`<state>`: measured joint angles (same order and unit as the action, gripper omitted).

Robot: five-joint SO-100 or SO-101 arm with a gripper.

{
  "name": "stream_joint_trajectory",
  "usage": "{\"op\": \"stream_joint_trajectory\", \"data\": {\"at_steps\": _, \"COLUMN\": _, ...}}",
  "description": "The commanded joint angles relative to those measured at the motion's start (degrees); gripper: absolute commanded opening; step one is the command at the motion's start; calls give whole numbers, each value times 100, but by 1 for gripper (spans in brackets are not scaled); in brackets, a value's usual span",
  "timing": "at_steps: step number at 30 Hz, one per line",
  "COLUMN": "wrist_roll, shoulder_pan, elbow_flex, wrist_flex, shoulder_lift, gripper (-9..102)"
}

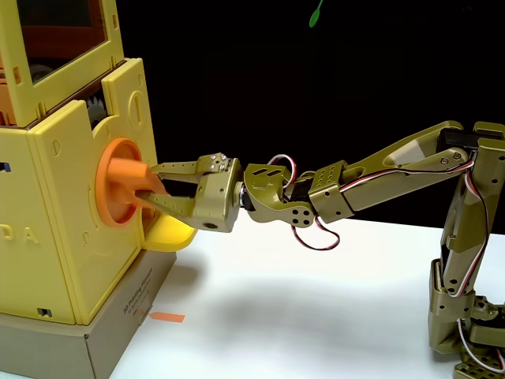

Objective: Turn the button of vending machine.

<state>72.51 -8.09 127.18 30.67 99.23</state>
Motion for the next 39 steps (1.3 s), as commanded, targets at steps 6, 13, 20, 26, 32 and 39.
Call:
{"op": "stream_joint_trajectory", "data": {"at_steps": 6, "wrist_roll": 2760, "shoulder_pan": -158, "elbow_flex": -53, "wrist_flex": -70, "shoulder_lift": 299, "gripper": -1}}
{"op": "stream_joint_trajectory", "data": {"at_steps": 13, "wrist_roll": 2725, "shoulder_pan": -70, "elbow_flex": -62, "wrist_flex": -18, "shoulder_lift": 396, "gripper": -1}}
{"op": "stream_joint_trajectory", "data": {"at_steps": 20, "wrist_roll": 2399, "shoulder_pan": -26, "elbow_flex": -70, "wrist_flex": -114, "shoulder_lift": 422, "gripper": -1}}
{"op": "stream_joint_trajectory", "data": {"at_steps": 26, "wrist_roll": 2751, "shoulder_pan": 114, "elbow_flex": -26, "wrist_flex": -193, "shoulder_lift": 545, "gripper": 8}}
{"op": "stream_joint_trajectory", "data": {"at_steps": 32, "wrist_roll": 3296, "shoulder_pan": 439, "elbow_flex": 703, "wrist_flex": 264, "shoulder_lift": 888, "gripper": 31}}
{"op": "stream_joint_trajectory", "data": {"at_steps": 39, "wrist_roll": 2813, "shoulder_pan": 483, "elbow_flex": 1547, "wrist_flex": -387, "shoulder_lift": 2039, "gripper": 26}}
